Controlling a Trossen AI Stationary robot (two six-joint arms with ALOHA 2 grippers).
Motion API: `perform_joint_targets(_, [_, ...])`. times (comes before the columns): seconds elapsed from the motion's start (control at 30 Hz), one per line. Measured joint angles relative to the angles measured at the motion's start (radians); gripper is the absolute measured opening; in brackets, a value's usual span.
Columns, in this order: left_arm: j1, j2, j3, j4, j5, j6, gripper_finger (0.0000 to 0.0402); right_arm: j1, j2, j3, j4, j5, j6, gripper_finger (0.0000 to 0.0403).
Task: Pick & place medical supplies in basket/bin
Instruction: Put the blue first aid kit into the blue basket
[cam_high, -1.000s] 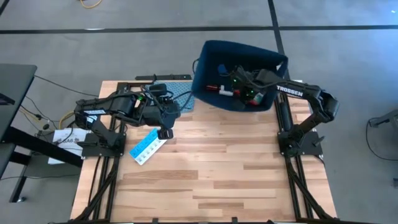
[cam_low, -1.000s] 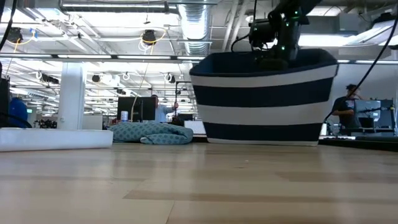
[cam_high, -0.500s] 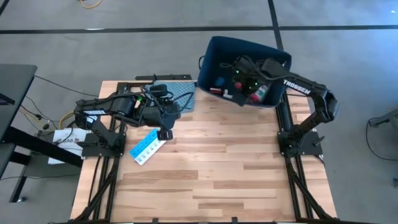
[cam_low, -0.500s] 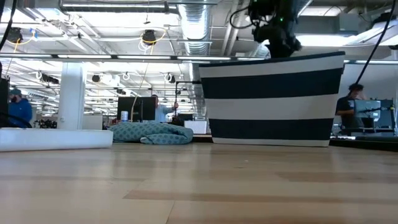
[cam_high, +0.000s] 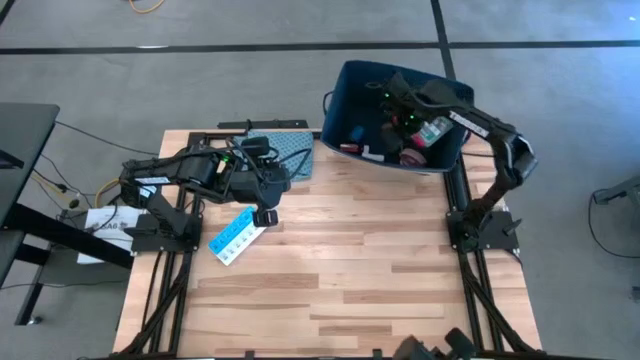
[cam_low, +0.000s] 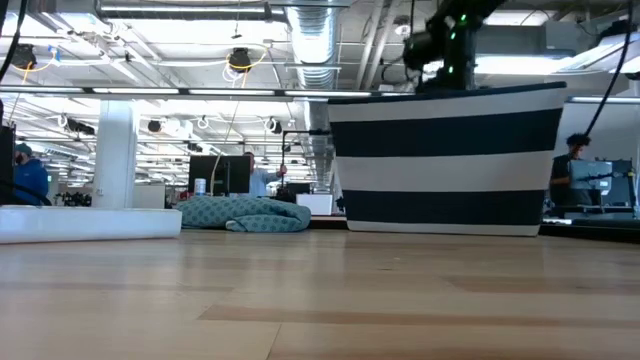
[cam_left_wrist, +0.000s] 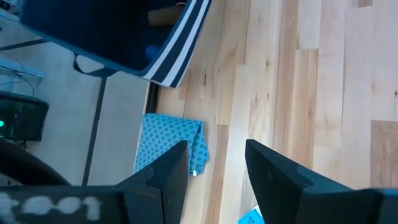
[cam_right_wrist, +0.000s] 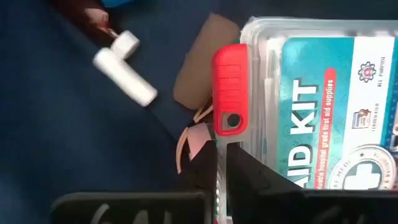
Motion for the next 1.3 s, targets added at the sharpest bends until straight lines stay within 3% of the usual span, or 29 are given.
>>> perform_joint_targets(0.23, [0.0, 0.0, 0.0, 0.0, 0.002, 0.0, 0.015, -0.01, 0.139, -0.004, -0.006, 0.016, -0.007, 0.0011])
perform_joint_targets(0.5, [-0.001, 0.0, 0.0, 0.0, -0.006, 0.02, 0.015, -0.008, 0.189, -0.003, -0.033, 0.031, -0.01, 0.0085])
perform_joint_targets(0.83, [-0.001, 0.0, 0.0, 0.0, 0.001, -0.02, 0.0151, 0.03, 0.127, 0.123, -0.202, 0.038, 0.002, 0.013])
perform_joint_targets(0.93, [-0.012, 0.0, 0.0, 0.0, 0.072, -0.069, 0.0151, 0.056, 0.088, 0.181, -0.196, 0.034, 0.004, 0.0132])
perform_joint_targets(1.03, [-0.045, 0.0, 0.0, 0.0, 0.127, -0.101, 0.0151, 0.088, 0.055, 0.234, -0.194, 0.034, 0.003, 0.0132])
perform_joint_targets(1.3, [-0.176, 0.0, 0.0, 0.0, 0.096, -0.198, 0.015, 0.132, -0.041, 0.286, -0.163, 0.087, -0.015, 0.0129])
